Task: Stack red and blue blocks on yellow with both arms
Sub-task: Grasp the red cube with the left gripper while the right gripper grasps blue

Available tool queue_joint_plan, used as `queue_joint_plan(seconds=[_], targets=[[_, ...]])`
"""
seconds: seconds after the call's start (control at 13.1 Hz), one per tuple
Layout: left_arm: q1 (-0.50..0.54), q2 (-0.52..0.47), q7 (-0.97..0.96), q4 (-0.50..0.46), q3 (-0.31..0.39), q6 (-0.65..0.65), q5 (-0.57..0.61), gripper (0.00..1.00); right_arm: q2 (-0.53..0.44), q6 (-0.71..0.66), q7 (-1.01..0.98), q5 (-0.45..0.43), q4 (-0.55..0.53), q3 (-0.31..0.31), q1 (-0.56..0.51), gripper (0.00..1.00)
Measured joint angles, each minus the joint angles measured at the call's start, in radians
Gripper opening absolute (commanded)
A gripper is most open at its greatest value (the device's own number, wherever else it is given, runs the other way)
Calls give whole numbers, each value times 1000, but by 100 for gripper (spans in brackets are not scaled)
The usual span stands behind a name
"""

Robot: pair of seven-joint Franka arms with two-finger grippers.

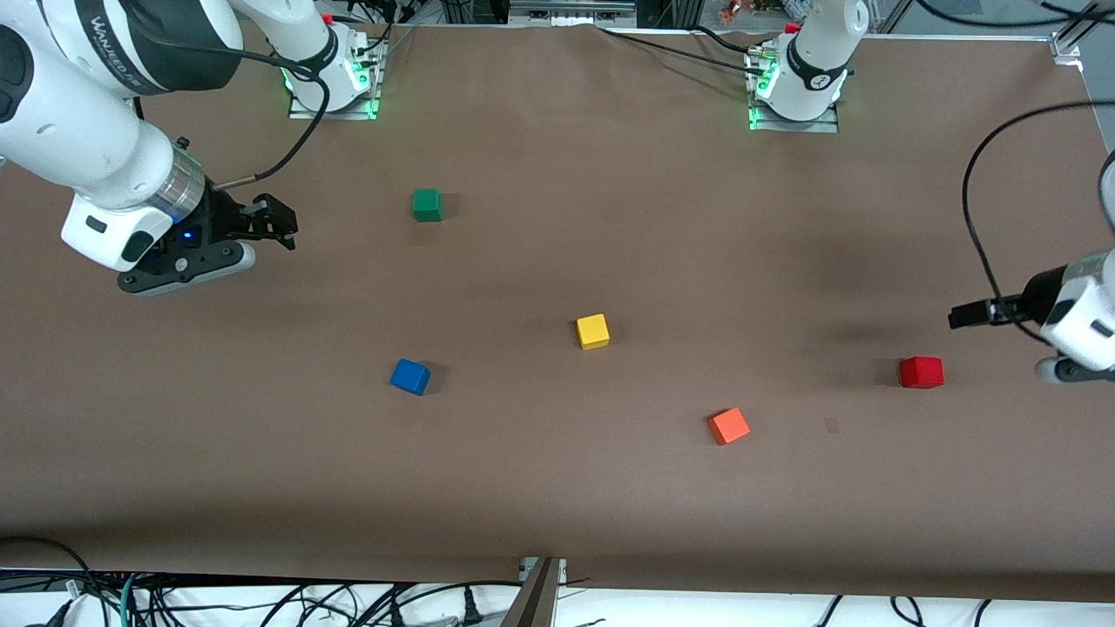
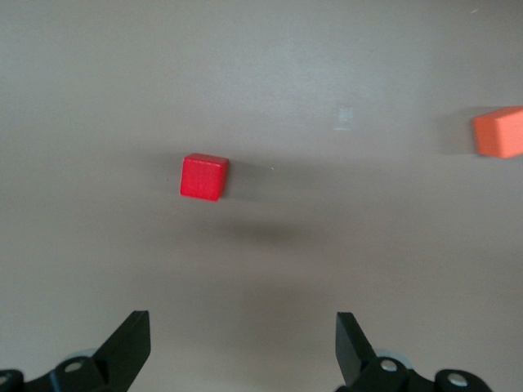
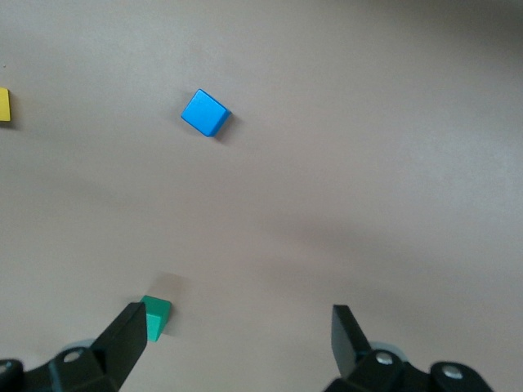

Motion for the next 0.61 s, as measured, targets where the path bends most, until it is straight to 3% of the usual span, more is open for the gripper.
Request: queue_joint_plan(seconds=[0.38, 0.61], targets=[[76, 155, 125, -12, 3, 162, 5, 100, 155, 153, 108, 18, -19, 11, 7, 99], [107, 214, 182, -96, 4, 338, 5, 100, 300, 264, 180, 63, 13, 12, 25, 99]])
